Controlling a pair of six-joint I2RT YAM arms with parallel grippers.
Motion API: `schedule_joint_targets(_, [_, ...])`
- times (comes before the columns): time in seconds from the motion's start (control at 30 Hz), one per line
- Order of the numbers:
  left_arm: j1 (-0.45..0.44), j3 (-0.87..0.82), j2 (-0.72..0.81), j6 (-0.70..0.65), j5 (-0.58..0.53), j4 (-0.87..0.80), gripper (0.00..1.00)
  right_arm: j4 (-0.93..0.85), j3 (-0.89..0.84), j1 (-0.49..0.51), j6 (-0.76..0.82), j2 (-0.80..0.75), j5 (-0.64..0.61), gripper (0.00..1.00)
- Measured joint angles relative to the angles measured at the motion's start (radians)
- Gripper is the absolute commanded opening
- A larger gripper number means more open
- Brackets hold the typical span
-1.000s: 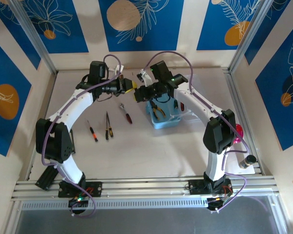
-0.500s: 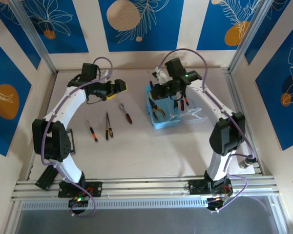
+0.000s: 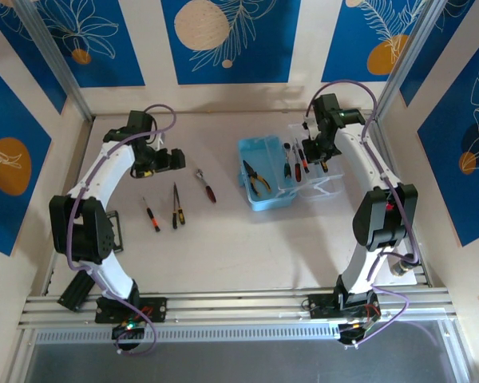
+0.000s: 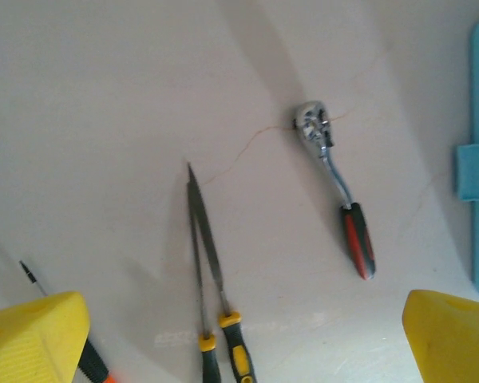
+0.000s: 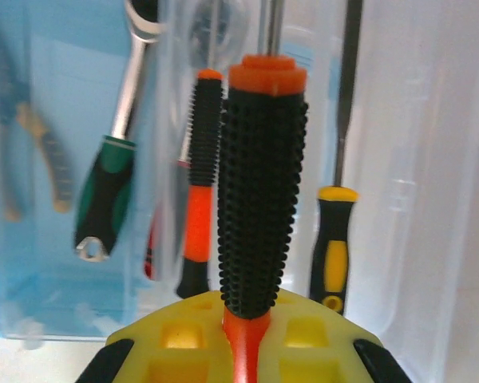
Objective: Pack the tool kit
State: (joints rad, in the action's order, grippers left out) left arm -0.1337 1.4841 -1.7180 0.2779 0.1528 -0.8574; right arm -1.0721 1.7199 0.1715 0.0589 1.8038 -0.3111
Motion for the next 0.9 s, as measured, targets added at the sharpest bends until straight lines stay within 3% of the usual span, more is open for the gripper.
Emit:
schedule_joint_targets(0.37, [0.001, -0.04, 0.0, 0.0, -0.014, 0.001, 1.0, 0.002, 0.0, 0.003, 0.045, 0.076, -0.039, 0.12])
schedule_joint_targets(0.57, [0.001, -0.04, 0.0, 0.0, -0.013, 0.003, 1.0, 0.006, 0.0, 0.004, 0.045, 0.084, -0.041, 0.25])
schedule_joint_targets(0.77, [0.001, -0.053, 0.0, 0.0, -0.013, 0.005, 1.0, 0.004, 0.007, 0.005, 0.046, 0.084, -0.042, 0.28])
schedule_joint_targets(0.83, [0.001, -0.055, 0.0, -0.001, -0.014, 0.004, 1.0, 0.003, 0.016, 0.006, 0.045, 0.084, -0.042, 0.33])
schedule_joint_targets(0.9, [0.001, -0.058, 0.0, -0.007, -0.016, 0.004, 1.0, 0.001, 0.03, 0.009, 0.045, 0.084, -0.043, 0.49])
